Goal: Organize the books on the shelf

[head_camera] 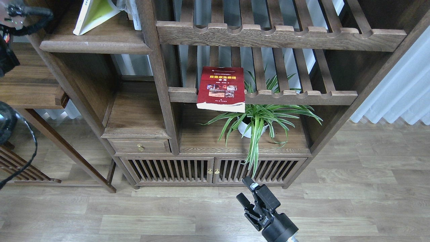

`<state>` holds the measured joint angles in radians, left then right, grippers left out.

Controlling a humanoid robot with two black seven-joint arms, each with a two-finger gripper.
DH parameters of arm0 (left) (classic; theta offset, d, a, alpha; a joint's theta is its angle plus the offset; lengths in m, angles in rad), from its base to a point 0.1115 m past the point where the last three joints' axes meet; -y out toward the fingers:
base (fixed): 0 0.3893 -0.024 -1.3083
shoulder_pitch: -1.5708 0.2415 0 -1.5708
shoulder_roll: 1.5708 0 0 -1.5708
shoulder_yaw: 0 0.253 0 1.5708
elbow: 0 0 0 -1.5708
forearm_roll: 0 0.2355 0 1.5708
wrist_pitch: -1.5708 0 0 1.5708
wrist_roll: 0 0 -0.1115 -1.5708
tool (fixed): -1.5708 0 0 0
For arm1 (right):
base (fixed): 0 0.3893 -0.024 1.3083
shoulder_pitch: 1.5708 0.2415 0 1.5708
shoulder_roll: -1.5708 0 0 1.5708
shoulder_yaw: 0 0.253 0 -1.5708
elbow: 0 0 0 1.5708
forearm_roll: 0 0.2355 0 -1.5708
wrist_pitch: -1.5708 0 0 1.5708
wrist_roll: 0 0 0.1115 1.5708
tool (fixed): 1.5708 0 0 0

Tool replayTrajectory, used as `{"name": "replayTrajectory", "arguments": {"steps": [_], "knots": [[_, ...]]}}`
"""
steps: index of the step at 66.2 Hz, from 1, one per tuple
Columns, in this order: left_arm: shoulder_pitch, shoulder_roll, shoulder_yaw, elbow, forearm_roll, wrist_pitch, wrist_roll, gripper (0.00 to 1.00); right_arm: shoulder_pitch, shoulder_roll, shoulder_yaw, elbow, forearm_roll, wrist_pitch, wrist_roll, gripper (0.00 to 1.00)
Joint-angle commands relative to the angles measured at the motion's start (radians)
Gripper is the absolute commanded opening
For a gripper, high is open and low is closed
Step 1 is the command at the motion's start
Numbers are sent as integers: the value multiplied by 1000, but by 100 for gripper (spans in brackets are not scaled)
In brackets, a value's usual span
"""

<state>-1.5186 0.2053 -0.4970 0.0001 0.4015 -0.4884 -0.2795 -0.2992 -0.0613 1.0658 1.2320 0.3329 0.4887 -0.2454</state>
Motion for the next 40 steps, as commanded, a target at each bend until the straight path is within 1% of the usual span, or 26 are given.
{"name": "replayTrajectory", "arguments": {"steps": [1,9,23,34,40], "knots": [[29,-3,5,51,0,0,-13,4,-5,0,11,1,0,0,0,100],[51,-3,3,51,0,0,-21,4,-9,-2,11,1,0,0,0,100],[101,8,3,43,0,0,-18,4,-12,-2,13,1,0,0,0,100],[103,3,5,49,2,0,-18,4,-25,-3,25,1,2,0,0,100],[94,-29,0,55,2,0,-18,4,-26,-3,25,12,2,0,0,100]]}}
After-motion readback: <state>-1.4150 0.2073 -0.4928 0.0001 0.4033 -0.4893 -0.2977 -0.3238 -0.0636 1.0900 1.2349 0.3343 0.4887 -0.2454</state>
